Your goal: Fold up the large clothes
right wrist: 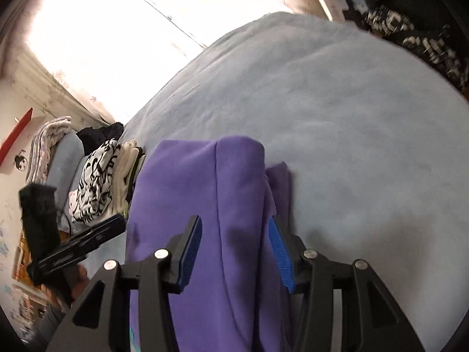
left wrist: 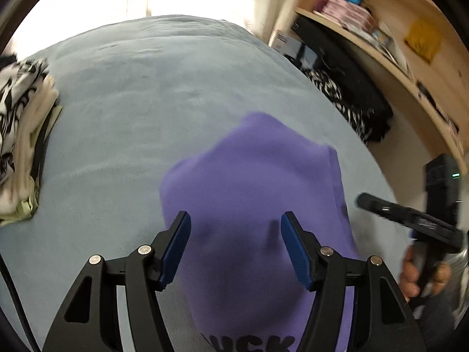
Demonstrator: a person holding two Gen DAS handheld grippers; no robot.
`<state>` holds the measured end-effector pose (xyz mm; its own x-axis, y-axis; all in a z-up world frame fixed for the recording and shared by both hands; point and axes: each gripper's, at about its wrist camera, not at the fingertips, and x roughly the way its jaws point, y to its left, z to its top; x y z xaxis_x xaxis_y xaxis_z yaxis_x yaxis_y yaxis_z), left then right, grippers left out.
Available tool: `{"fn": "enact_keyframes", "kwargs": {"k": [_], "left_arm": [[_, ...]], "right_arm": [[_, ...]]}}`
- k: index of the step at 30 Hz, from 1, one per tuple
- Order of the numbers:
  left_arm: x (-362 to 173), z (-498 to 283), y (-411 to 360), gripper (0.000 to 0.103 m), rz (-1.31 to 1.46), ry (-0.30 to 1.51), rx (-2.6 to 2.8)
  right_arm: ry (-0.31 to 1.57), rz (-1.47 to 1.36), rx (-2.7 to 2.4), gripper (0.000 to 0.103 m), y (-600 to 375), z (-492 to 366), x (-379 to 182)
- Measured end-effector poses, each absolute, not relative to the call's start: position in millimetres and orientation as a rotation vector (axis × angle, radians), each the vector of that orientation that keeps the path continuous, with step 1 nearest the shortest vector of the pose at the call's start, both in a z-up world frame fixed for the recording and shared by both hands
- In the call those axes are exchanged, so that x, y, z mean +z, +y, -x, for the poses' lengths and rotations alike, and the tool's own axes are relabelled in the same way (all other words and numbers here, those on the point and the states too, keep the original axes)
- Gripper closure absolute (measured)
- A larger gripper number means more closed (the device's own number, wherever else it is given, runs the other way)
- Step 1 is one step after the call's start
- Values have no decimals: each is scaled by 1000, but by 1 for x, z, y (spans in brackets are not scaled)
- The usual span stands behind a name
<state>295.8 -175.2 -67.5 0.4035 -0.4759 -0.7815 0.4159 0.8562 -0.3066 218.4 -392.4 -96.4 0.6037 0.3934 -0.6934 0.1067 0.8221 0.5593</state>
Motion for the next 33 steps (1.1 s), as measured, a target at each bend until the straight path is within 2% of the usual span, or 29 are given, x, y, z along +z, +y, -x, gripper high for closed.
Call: {"fn": "enact_keyframes", "kwargs": {"k": [7, 10, 16, 21, 26, 30, 32, 33], "left_arm": [[-94, -315, -173, 41, 119, 1085, -567], [-97, -317, -182, 41, 125, 1087, -566], [-94, -317, -227, 33, -45, 1050, -479], [-97, -317, -242, 26, -104, 1024, -429], [-87, -306, -233, 24, -87, 1040, -424], [-77, -290, -217, 24, -81, 1072, -412], [-73, -278, -206, 24, -58, 1097, -412], [-71, -273, -201, 24, -51, 1107, -414]], "right_arm": [[985, -642, 219, 55, -392, -256, -125], [982, -629, 204, 85, -394, -260, -128], [1020, -507, 62, 88, -384, -273, -131], [1074, -538, 30, 84, -389, -281, -151], [1078, -509, 55, 73, -387, -269, -131], [1054, -529, 56, 68, -386, -240, -110], [1046, -531, 65, 51, -383, -223, -101], [1046, -535, 72, 46, -382, -214, -97]]}}
